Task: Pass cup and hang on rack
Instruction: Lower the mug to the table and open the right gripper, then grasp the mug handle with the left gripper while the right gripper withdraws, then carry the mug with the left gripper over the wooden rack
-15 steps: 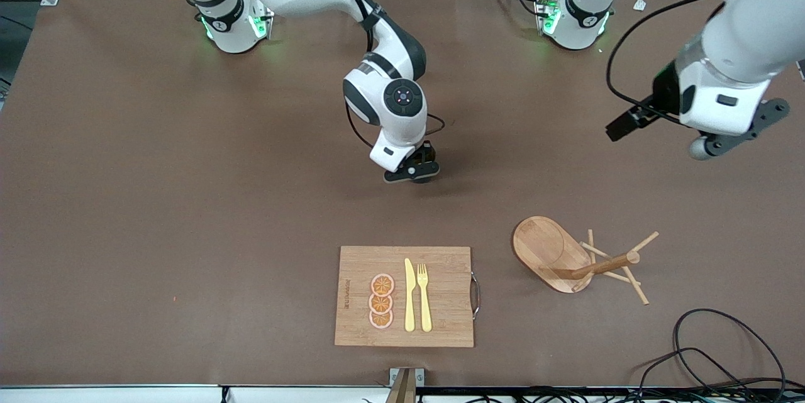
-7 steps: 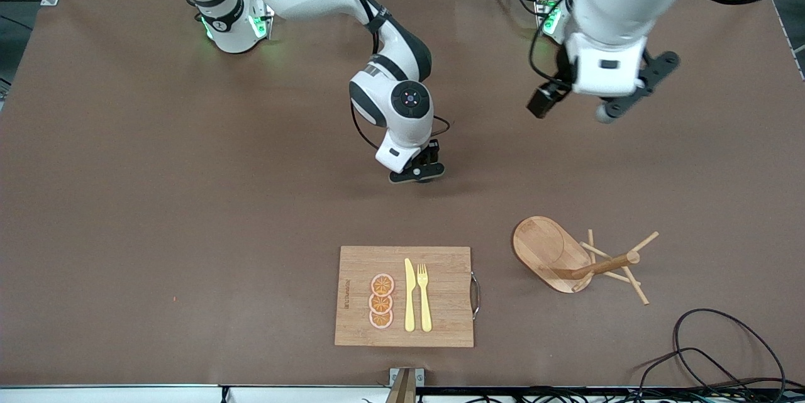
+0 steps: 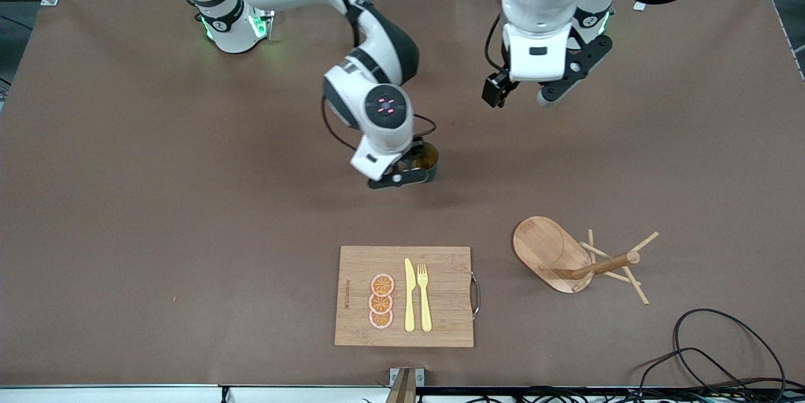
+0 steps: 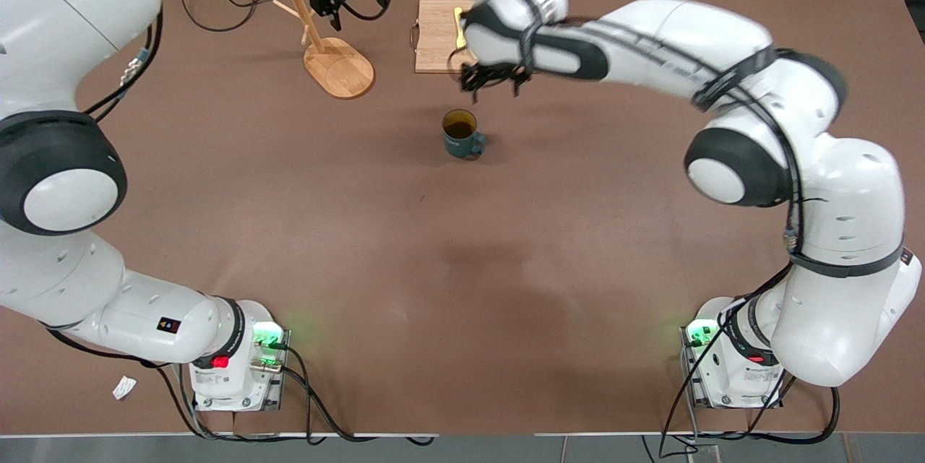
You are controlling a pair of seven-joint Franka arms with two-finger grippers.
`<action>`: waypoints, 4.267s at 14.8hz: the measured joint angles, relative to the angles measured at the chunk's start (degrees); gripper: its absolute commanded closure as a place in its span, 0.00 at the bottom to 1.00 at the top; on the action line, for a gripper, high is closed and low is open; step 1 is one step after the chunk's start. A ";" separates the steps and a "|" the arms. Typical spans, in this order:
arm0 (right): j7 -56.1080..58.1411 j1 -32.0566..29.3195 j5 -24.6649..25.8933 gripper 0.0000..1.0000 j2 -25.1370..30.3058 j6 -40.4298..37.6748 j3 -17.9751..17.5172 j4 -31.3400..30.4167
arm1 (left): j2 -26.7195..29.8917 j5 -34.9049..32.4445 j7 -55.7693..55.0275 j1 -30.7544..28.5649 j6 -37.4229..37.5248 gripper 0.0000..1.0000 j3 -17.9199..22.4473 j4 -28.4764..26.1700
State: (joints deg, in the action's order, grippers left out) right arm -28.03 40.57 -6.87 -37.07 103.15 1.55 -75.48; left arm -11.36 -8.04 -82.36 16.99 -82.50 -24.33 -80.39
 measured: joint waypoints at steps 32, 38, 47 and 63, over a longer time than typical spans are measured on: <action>23.69 -41.13 8.08 0.00 32.88 -17.56 0.66 -11.00 | -43.04 -37.97 -57.01 40.39 -18.63 0.01 13.70 6.93; 23.66 -40.51 8.04 0.00 32.71 -22.10 -0.48 -10.30 | -45.26 -39.42 -59.23 40.46 -19.70 0.14 13.88 6.98; 23.64 -40.56 6.11 0.00 37.02 -24.92 -0.06 -10.26 | -45.59 -39.81 -58.95 40.51 -20.06 1.00 14.33 6.99; 23.67 -40.58 4.84 0.00 42.47 -24.58 0.64 -12.77 | -20.59 1.79 -23.79 18.24 -25.45 1.00 13.86 10.28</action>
State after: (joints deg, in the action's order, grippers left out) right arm -4.36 -0.02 -2.03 5.40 78.58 2.20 -88.26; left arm -31.95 -6.25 -106.15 35.24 -107.95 -10.47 -70.11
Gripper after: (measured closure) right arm 0.000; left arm 0.784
